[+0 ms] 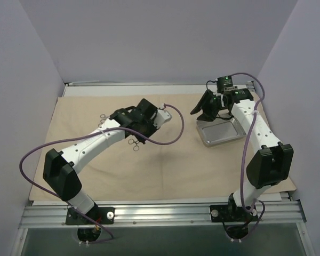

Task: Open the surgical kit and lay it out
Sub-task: Place the medical item in the surgical kit.

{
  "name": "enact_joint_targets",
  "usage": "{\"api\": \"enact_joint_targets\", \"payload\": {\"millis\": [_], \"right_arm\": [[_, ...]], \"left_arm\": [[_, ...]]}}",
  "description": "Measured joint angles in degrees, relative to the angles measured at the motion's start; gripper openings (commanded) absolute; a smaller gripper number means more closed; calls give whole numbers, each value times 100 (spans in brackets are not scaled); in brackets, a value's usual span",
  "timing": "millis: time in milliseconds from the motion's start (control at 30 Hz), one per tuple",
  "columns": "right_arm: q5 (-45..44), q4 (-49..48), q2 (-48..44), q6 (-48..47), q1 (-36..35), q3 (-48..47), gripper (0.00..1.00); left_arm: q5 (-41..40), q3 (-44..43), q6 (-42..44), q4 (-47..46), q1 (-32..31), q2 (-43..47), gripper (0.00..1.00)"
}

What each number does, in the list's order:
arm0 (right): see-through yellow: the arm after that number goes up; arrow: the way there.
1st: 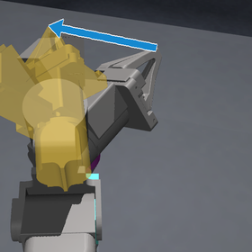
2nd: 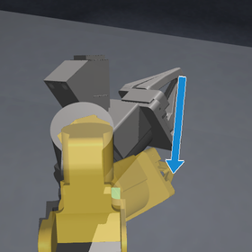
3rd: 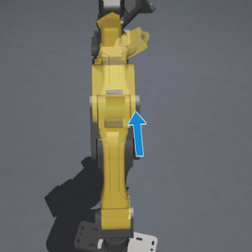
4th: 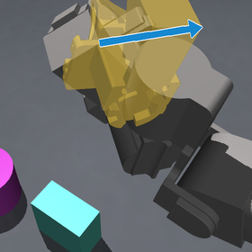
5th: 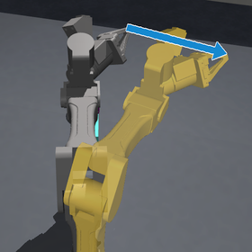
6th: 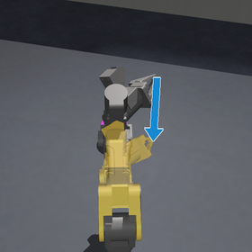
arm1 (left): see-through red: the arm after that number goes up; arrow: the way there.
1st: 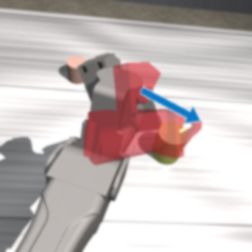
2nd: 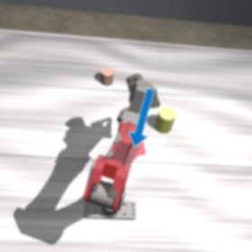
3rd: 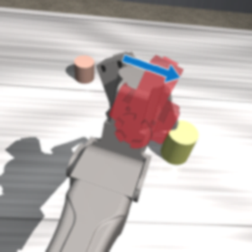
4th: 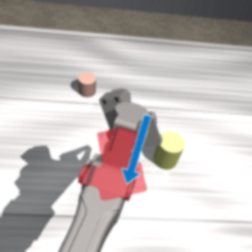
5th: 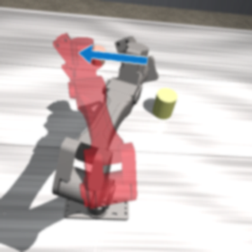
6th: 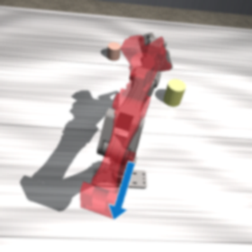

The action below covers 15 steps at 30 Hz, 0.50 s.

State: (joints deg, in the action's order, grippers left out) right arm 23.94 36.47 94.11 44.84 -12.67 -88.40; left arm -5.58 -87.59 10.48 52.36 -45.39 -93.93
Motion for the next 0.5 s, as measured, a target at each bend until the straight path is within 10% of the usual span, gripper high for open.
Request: {"api": "enact_joint_targets", "payload": {"millis": [500], "right_arm": [[-70,0,-1034,-793,584,1945,40]], "left_arm": [[664,2094,2664,481,2175,903,2]]}}
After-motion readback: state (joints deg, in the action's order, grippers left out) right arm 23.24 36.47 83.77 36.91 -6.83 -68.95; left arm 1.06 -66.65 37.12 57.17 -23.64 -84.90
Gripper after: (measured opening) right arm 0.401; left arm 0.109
